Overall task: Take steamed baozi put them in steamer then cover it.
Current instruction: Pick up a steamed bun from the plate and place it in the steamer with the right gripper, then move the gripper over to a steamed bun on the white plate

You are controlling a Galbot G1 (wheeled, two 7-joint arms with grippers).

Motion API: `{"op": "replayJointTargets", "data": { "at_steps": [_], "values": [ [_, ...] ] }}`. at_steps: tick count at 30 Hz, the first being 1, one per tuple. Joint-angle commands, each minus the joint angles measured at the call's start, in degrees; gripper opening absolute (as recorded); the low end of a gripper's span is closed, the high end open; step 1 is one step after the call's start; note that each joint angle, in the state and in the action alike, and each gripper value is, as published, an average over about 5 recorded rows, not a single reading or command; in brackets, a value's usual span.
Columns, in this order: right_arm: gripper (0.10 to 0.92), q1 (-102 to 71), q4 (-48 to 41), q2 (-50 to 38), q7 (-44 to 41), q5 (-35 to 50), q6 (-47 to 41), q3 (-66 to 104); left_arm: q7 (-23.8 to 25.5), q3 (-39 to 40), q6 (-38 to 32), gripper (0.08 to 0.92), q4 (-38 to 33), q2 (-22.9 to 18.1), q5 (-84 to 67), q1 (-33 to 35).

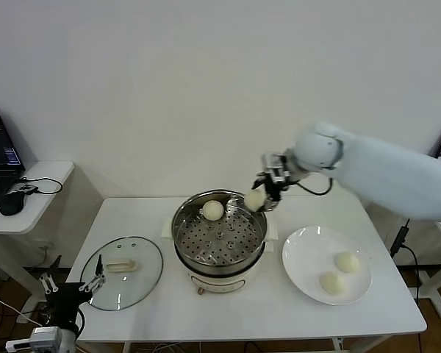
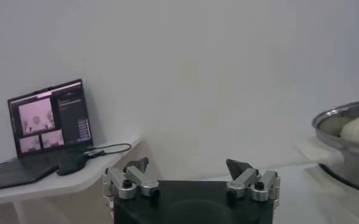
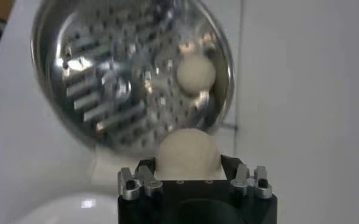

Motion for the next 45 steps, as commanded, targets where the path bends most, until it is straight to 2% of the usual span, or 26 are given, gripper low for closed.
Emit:
{"op": "replayJointTargets", "data": {
  "at_steps": [1,10,24,28,32,36,41,45],
  "values": [
    [0.679,-1.4,-3.4,11.9,3.4,5.6,-4.5,-2.4,0.0,-0.5,0.0,0.823,-0.2,0.0,-0.1,-0.1],
    [0.679,-5.5,-9.8,19.6,5.7,5.1,-6.8,-3.0,-0.1,-0.9,-0.1,0.823,0.3,0.1,-0.2,-0.5],
    [0.684,-8.5,-16.2,24.3,9.5,3.2,-8.0,-1.9,-0.1,-0.6,-0.2,0.823,1.4,0.1,-0.3,-1.1],
    [0.757,-8.5,-16.3,24.0,9.0,3.3,-8.0,-1.7,-0.1,-0.5,-0.2,0.823,1.4,0.2,-0.3,-1.1],
    [0.816,-6.7,-13.3,21.1,5.0,3.0,-7.3,-1.6,-0.1,-0.5,-0.2,0.823,1.4,0.2,-0.3,-1.1],
    [0.822,-1.4,-8.9,15.0,-3.0,0.6,-4.0,-1.9,-0.1,-0.7,-0.2,0.823,1.4,0.3,-0.3,-1.0],
    [0.823,6.2,-2.8,3.9,-11.5,-3.2,1.8,-2.9,-0.1,-0.9,-0.2,0.823,1.2,0.6,-0.4,-0.8],
    [0.822,9.2,3.7,-6.1,-14.9,-5.5,5.2,-3.8,-0.1,-0.6,-0.1,0.823,0.9,0.8,-0.4,-0.9]
  ]
}}
